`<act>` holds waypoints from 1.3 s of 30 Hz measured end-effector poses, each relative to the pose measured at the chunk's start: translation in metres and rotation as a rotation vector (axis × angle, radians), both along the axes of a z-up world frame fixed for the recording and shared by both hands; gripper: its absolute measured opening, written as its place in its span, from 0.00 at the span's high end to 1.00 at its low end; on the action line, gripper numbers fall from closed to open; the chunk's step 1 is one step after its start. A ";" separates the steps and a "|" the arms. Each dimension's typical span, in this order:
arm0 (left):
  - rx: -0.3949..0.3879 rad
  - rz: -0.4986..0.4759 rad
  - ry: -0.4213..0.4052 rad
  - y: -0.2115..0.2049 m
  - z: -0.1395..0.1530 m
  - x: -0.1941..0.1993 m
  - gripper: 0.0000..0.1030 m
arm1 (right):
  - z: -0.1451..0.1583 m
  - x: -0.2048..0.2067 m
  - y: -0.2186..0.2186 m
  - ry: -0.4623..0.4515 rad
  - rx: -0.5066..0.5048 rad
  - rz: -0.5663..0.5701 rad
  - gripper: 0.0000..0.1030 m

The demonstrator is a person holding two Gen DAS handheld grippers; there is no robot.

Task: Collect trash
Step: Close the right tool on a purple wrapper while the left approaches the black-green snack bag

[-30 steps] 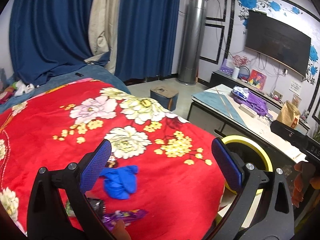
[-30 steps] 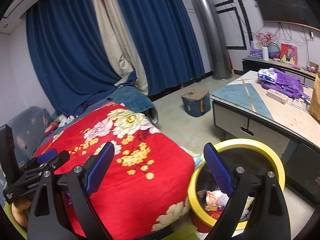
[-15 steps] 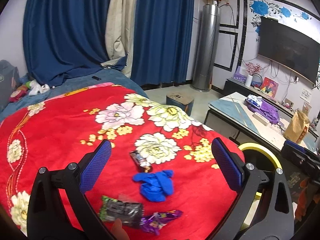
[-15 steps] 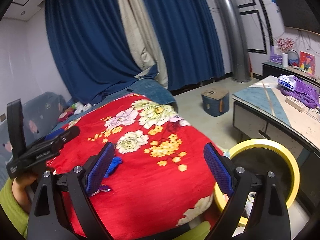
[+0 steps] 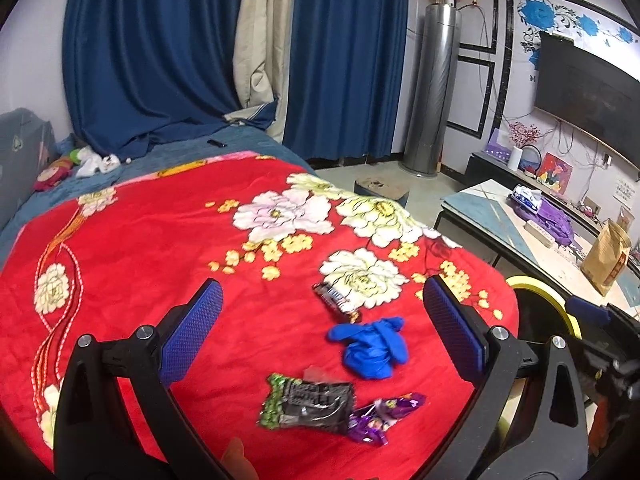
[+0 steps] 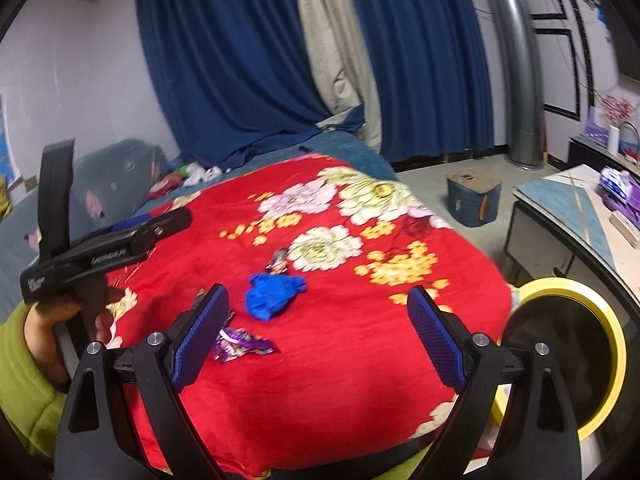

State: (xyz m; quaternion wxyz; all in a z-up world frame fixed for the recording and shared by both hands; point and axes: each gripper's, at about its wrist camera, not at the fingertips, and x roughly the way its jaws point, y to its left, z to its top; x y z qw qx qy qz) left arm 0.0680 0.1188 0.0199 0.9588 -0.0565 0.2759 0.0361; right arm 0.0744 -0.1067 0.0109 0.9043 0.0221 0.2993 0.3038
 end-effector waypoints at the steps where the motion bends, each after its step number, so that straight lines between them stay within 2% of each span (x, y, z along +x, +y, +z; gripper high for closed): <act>1: -0.005 0.002 0.012 0.003 -0.003 0.001 0.11 | -0.002 -0.001 0.004 -0.001 -0.006 0.011 0.15; 7: -0.074 0.006 0.069 0.029 -0.021 0.002 0.11 | -0.020 -0.002 0.038 0.033 -0.067 0.107 0.15; 11: -0.090 -0.009 0.095 0.039 -0.033 -0.002 0.11 | -0.030 -0.004 0.058 0.030 -0.113 0.159 0.15; 15: -0.133 -0.020 0.142 0.052 -0.050 -0.004 0.11 | -0.041 -0.001 0.075 0.047 -0.145 0.196 0.21; 24: -0.245 -0.072 0.218 0.060 -0.074 -0.001 0.11 | -0.065 0.009 0.105 0.098 -0.215 0.255 0.43; 26: -0.298 -0.090 0.240 0.060 -0.081 0.001 0.11 | -0.073 0.013 0.109 0.123 -0.228 0.269 0.56; 28: -0.317 -0.101 0.262 0.057 -0.088 0.002 0.11 | -0.081 0.014 0.112 0.136 -0.255 0.280 0.68; 32: -0.303 -0.133 0.283 0.045 -0.094 0.004 0.17 | -0.084 0.010 0.110 0.111 -0.256 0.271 0.73; 36: -0.323 -0.156 0.310 0.037 -0.102 0.007 0.20 | -0.085 0.006 0.100 0.080 -0.265 0.249 0.76; 39: -0.295 -0.163 0.324 0.029 -0.108 0.008 0.22 | -0.086 0.008 0.088 0.091 -0.251 0.224 0.81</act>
